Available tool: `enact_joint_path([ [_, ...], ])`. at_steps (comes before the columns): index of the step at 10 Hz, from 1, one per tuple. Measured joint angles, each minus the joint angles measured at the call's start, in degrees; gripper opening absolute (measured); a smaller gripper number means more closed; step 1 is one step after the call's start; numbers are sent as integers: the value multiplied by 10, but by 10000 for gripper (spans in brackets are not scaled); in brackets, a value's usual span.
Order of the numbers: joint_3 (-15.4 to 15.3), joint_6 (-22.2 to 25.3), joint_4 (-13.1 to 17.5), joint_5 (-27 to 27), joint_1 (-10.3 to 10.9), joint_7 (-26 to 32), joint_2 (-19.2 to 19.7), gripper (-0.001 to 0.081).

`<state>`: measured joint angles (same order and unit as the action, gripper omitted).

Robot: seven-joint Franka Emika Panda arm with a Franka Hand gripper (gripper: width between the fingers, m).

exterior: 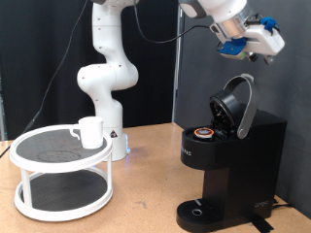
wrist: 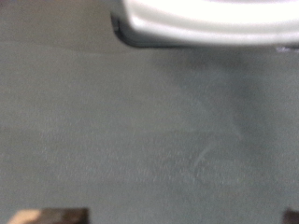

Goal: Make a cup of coffee with the keurig machine

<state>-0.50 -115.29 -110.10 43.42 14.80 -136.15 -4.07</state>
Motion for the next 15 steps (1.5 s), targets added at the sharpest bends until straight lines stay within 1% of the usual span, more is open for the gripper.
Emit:
enact_joint_path([
  [1,0,0,-4,-8,-2,-1,0,324],
  [2,1,0,-9,-13,-4,-1,0,324],
  [3,1,0,-14,-16,-6,-1,0,116],
  [4,1,0,-20,-18,-8,-1,0,36],
  [5,2,-1,-25,-20,-10,-1,0,12],
  [7,2,-2,-27,-20,-12,0,-2,2],
  [12,2,3,-28,-21,-17,-5,-4,0],
  [15,6,27,-24,-43,-27,-9,-9,0],
])
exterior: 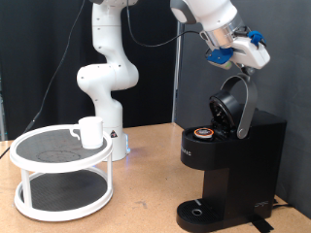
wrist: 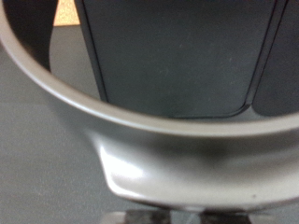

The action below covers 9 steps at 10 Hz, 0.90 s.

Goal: Make a cup of coffee with the keurig machine

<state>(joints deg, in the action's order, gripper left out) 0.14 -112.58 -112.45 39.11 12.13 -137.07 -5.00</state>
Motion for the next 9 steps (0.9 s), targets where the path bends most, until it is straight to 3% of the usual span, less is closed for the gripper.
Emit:
enact_joint_path([
  [5,27,49,2,-40,-35,0,-6,0],
  [9,42,57,-15,-75,-58,-1,3,0],
])
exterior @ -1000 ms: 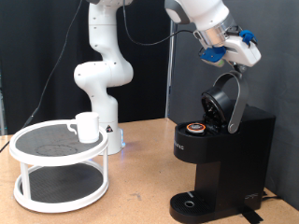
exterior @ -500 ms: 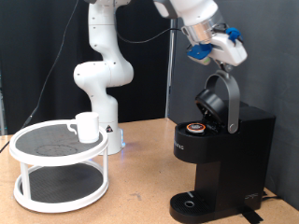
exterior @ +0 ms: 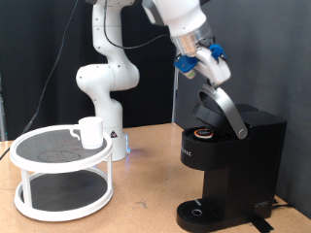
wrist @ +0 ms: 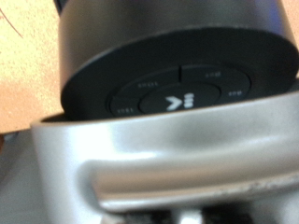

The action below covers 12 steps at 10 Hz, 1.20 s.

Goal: Make a cup of coffee with the keurig machine

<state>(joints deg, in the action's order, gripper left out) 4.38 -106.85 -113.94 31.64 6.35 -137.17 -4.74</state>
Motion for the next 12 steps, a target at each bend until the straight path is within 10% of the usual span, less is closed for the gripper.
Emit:
enact_joint_path([
  [12,17,-5,-17,-80,-25,-1,60,0],
])
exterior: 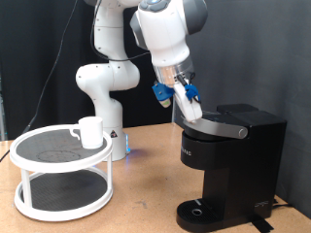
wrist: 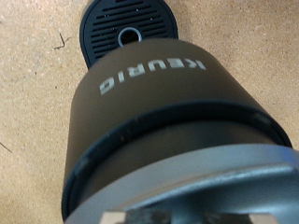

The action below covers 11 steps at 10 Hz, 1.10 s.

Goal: Make a cup of coffee with the keurig machine

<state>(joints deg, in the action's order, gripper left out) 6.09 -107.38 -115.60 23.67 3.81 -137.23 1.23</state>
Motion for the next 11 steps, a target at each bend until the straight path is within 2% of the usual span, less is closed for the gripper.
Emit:
enact_joint_path([
  [7,1,-37,-9,-2,-3,1,32,0],
  [11,0,-39,-9,-3,-3,1,33,0],
])
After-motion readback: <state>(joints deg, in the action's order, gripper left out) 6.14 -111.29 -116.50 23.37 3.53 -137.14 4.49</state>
